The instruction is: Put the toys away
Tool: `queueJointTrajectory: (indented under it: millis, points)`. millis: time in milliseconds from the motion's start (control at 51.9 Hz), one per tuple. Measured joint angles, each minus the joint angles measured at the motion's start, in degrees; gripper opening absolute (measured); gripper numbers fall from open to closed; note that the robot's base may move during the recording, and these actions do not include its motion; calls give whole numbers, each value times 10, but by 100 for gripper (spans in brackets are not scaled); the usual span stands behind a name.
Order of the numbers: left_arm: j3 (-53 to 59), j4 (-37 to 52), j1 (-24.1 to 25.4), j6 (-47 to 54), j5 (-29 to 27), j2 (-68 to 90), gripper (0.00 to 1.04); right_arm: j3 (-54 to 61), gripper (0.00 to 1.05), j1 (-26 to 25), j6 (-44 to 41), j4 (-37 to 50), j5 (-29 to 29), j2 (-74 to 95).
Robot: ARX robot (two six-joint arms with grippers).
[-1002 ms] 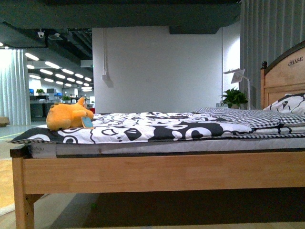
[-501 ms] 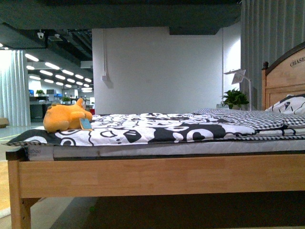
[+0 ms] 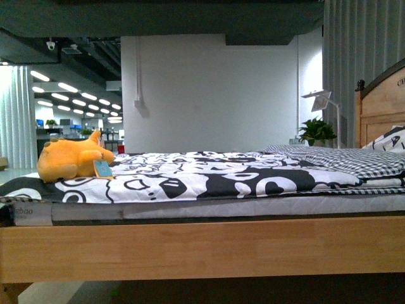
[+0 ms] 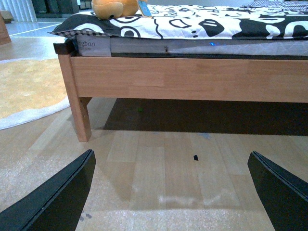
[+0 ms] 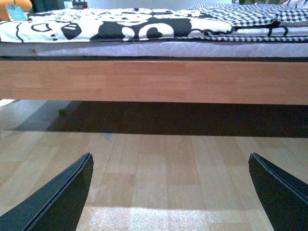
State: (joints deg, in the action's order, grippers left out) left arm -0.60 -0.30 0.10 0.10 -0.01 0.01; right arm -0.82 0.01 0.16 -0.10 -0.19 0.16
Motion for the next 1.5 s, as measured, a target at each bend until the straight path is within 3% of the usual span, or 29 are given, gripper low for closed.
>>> queueJointTrajectory:
  millis: [1502]
  points:
    - [0, -1, -1, 0, 0, 0, 98, 0, 98, 0, 0, 0, 1, 0]
